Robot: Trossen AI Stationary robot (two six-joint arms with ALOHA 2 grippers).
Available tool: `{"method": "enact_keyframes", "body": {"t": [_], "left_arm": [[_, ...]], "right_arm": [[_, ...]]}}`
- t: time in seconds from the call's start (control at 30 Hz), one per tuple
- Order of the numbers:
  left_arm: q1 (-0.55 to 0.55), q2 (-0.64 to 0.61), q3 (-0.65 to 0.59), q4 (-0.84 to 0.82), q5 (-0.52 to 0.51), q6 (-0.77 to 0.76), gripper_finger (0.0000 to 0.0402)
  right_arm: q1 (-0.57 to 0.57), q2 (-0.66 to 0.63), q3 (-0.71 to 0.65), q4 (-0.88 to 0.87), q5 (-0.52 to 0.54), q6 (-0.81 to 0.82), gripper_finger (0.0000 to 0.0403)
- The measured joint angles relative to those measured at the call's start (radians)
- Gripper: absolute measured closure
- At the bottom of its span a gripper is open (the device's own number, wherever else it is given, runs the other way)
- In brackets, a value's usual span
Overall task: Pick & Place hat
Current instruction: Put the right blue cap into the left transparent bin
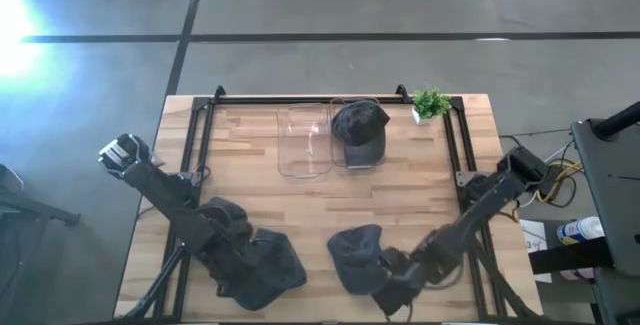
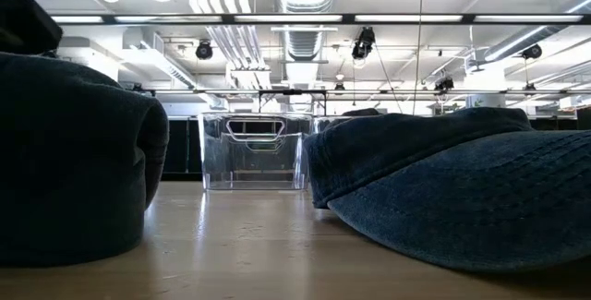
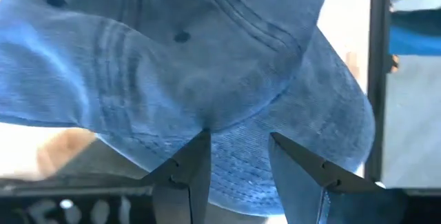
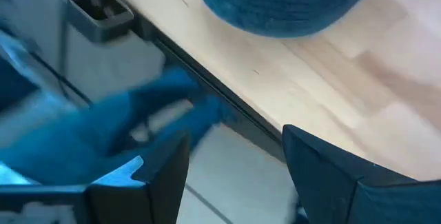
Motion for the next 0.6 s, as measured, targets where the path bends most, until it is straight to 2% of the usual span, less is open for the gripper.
{"method": "enact_keyframes", "body": {"t": [0.13,0.2,0.47,0.6], "left_arm": [[0.0,0.0,0.0,0.001,-0.061,0.012,0.0262],[0.001,0.0,0.0,0.003,-0.086,0.018,0.0262],[0.014,0.0,0.058,0.002,-0.246,0.142,0.0262],[0.036,0.001,0.103,0.026,-0.417,0.28,0.0262]], "right_arm": [[0.075,0.025,-0.002,0.046,0.19,0.201,0.0177],[0.099,0.045,-0.002,0.055,0.251,0.264,0.0177],[0.125,0.195,-0.004,0.24,0.345,0.331,0.0177],[0.133,0.256,0.007,0.277,0.447,0.386,0.0177]]}}
